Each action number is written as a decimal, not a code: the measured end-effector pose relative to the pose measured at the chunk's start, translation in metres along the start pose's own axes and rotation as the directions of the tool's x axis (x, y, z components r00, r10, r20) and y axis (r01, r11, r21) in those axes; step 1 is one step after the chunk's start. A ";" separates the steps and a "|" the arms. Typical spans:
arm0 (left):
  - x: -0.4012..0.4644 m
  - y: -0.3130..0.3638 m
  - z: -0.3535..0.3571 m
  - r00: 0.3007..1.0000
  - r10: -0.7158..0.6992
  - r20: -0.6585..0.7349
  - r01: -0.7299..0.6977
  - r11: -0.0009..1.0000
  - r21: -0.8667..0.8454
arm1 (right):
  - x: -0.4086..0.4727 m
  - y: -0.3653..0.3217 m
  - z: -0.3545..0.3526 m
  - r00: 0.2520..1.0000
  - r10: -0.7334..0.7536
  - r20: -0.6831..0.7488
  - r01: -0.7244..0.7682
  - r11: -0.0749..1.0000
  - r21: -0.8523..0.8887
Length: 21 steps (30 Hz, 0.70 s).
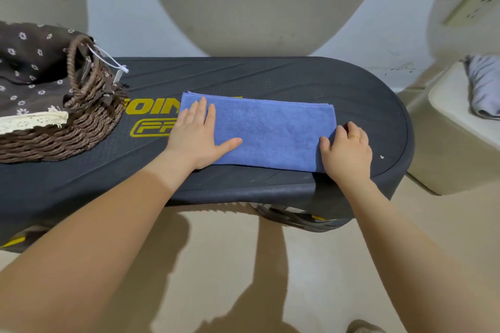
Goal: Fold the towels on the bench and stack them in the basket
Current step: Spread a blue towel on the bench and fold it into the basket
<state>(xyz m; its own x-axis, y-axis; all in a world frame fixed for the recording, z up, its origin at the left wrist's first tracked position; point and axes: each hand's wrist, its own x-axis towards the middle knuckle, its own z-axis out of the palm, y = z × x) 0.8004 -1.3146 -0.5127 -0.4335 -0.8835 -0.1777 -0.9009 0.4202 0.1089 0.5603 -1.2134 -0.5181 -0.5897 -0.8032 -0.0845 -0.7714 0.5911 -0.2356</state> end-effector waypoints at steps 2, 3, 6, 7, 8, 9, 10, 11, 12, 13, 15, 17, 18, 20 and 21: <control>0.001 0.020 -0.001 0.999 0.032 -0.002 -0.032 0.999 -0.019 | -0.001 -0.009 -0.004 0.997 0.044 -0.062 -0.041 0.998 0.048; 0.001 0.032 -0.001 0.997 0.083 -0.006 -0.083 0.996 -0.028 | 0.000 -0.012 -0.006 0.996 0.071 -0.062 -0.066 0.994 0.089; 0.001 0.066 0.001 0.974 0.224 -0.021 -0.225 0.973 -0.053 | 0.007 -0.013 -0.010 0.991 0.132 0.036 -0.136 0.947 0.290; 0.004 0.076 0.002 0.968 0.248 -0.032 -0.249 0.966 -0.066 | 0.010 -0.011 -0.010 0.988 0.139 0.070 -0.155 0.922 0.355; 0.006 0.085 0.003 0.964 0.263 -0.043 -0.265 0.961 -0.081 | 0.014 -0.008 -0.012 0.982 0.151 0.111 -0.184 0.893 0.412; 0.009 0.092 0.005 0.960 0.274 -0.047 -0.278 0.956 -0.094 | 0.017 -0.006 -0.015 0.974 0.166 0.153 -0.219 0.856 0.468; 0.012 0.098 0.007 0.956 0.289 -0.047 -0.293 0.951 -0.099 | 0.019 -0.004 -0.020 0.963 0.179 0.199 -0.260 0.806 0.532; 0.014 0.101 0.011 0.951 0.305 -0.038 -0.308 0.947 -0.090 | 0.019 -0.003 -0.027 0.951 0.181 0.251 -0.300 0.742 0.599; 0.015 0.104 0.014 0.948 0.318 -0.023 -0.319 0.945 -0.069 | 0.019 -0.002 -0.033 0.937 0.169 0.306 -0.336 0.675 0.656; 0.016 0.105 0.016 0.946 0.325 -0.001 -0.325 0.945 -0.043 | 0.019 -0.002 -0.038 0.923 0.136 0.361 -0.364 0.613 0.701; 0.018 0.104 0.019 0.947 0.319 0.030 -0.319 0.948 -0.003 | 0.014 -0.005 -0.044 0.898 0.036 0.438 -0.393 0.513 0.763; 0.019 0.103 0.016 0.945 0.323 0.049 -0.323 0.946 -0.017 | 0.012 -0.013 -0.042 0.922 -0.015 0.387 -0.321 0.527 0.787; 0.018 0.101 0.013 0.940 0.337 0.054 -0.334 0.941 -0.054 | 0.012 -0.019 -0.041 0.951 -0.027 0.308 -0.229 0.608 0.760; 0.014 0.093 0.004 0.935 0.354 0.006 -0.344 0.913 -0.220 | 0.010 -0.034 -0.041 0.982 -0.086 0.167 -0.036 0.784 0.620; 0.011 0.086 0.000 0.938 0.344 -0.055 -0.343 0.886 -0.312 | 0.007 -0.044 -0.043 0.984 -0.123 0.128 0.033 0.836 0.547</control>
<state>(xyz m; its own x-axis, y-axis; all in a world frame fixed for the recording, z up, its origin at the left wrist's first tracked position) 0.7184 -1.2883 -0.5052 -0.7148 -0.6952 -0.0757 -0.6430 0.6108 0.4621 0.5799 -1.2423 -0.4663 -0.4552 -0.8724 -0.1780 -0.5337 0.4273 -0.7298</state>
